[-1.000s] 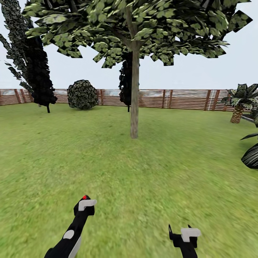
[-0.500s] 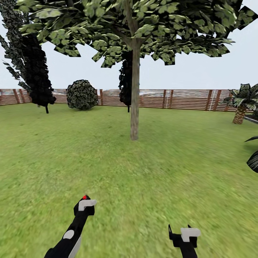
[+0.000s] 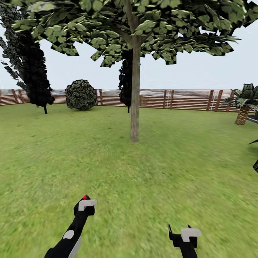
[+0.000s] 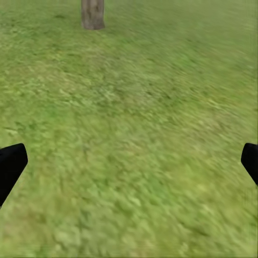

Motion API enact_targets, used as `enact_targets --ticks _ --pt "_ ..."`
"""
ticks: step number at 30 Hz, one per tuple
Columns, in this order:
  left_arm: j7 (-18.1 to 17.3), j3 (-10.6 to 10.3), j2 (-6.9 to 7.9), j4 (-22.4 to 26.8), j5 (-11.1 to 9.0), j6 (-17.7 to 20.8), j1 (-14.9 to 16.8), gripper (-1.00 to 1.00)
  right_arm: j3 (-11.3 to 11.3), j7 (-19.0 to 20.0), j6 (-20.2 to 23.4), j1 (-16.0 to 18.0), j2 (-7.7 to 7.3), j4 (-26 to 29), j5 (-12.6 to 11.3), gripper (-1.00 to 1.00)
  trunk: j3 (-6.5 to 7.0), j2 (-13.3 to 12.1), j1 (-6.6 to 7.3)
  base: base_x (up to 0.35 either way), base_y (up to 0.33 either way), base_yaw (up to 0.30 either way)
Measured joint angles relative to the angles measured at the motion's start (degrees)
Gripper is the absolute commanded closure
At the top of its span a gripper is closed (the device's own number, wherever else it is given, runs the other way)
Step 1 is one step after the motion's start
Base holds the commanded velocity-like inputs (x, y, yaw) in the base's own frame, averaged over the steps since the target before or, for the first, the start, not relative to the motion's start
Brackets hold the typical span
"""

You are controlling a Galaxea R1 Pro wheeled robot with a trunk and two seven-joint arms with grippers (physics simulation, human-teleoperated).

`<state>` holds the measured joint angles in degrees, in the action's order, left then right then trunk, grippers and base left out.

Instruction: In the garden, pick up the pesticide atomizer on the floor and spray pesticide onto both trees until each tree trunk is fully covered.

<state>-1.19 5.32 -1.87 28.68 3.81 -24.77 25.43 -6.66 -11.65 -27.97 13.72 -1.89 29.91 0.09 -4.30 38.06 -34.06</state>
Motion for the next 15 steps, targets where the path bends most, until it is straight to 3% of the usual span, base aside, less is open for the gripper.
enact_targets --ticks 15 --pt "0.0 0.0 0.01 0.0 0.0 0.0 0.0 1.00 0.0 0.0 0.0 0.0 0.00 0.0 0.0 -1.00 0.00 0.0 0.00 0.350 0.000 0.000"
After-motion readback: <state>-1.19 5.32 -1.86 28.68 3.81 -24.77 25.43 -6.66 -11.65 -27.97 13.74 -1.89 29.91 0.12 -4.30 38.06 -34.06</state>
